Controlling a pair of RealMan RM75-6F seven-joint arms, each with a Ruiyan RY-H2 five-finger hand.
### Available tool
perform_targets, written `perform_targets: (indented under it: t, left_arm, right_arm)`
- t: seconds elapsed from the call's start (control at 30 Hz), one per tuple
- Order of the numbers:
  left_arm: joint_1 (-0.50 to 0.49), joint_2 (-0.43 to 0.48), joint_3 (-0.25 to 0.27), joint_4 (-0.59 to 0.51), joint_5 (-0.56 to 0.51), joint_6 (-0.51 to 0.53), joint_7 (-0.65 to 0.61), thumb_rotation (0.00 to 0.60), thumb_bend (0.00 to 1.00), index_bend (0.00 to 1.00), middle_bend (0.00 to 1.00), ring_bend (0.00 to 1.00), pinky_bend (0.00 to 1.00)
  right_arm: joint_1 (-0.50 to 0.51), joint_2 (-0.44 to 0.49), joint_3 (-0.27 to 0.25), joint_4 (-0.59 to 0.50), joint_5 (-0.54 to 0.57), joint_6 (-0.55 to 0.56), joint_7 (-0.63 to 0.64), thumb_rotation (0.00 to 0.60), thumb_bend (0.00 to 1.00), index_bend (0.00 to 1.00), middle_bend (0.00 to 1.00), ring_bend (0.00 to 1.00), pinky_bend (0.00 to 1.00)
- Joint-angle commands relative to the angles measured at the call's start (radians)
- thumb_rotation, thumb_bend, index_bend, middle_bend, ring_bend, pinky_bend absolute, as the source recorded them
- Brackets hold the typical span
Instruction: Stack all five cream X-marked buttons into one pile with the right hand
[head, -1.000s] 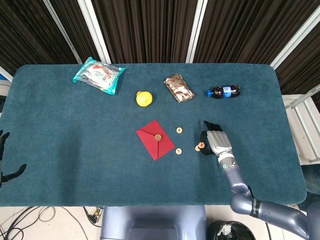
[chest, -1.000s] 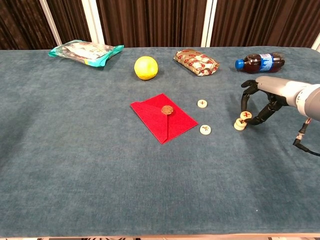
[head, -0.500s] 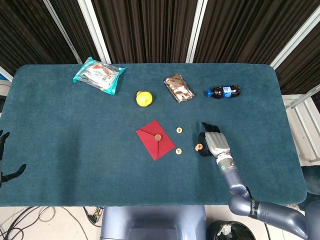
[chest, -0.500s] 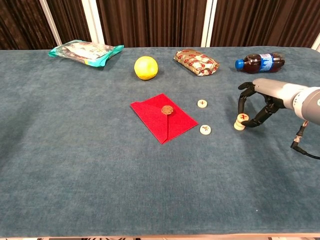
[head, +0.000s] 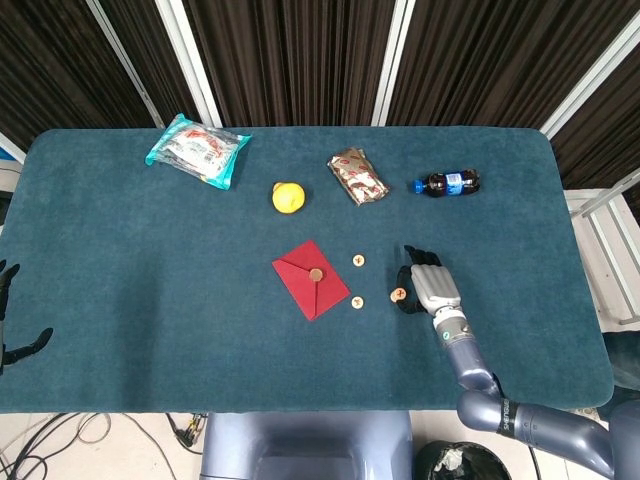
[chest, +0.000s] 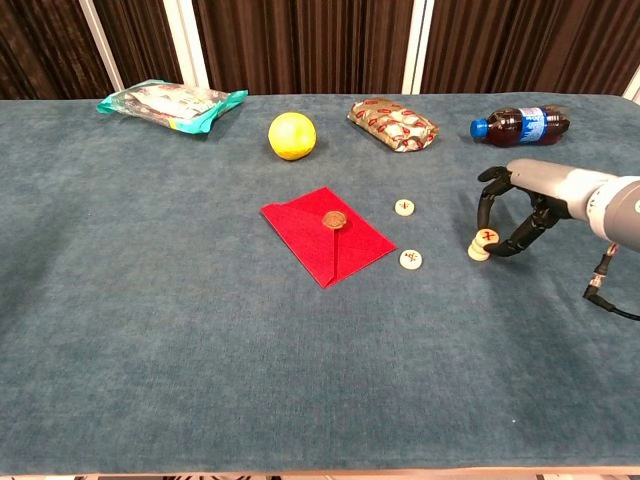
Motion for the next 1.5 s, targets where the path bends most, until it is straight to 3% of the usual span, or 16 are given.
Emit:
perform_targets:
  t: [0.03,0.63,1.5]
  left_arm:
    - [0.000,0.000,0.000,0.000,0.000,0.000,0.000,0.600,0.18,0.10,0.00,0.00,0.00]
    - [-0.001,0.000,-0.001,0.000,-0.001,-0.001,0.002,0.600,0.18,0.10,0.00,0.00,0.00]
    - [-0.001,0.000,-0.002,0.001,-0.006,-0.001,0.001,0.600,0.18,0.10,0.00,0.00,0.00]
  right_arm:
    - [0.000,0.001,-0.001,-0.002,-0.001,0.000,0.001,0.600,0.40,0.54,0.00,0.00,0.00]
    - [0.010,0.002,-0.001,-0.009,0.018,0.003,-0.009,0.600,0.40,0.48,0.00,0.00,0.00]
    - [0.012,0.005,-0.007,-0.017,0.017,0.004,0.003,0.600,0.40,0.47,0.00,0.00,0.00]
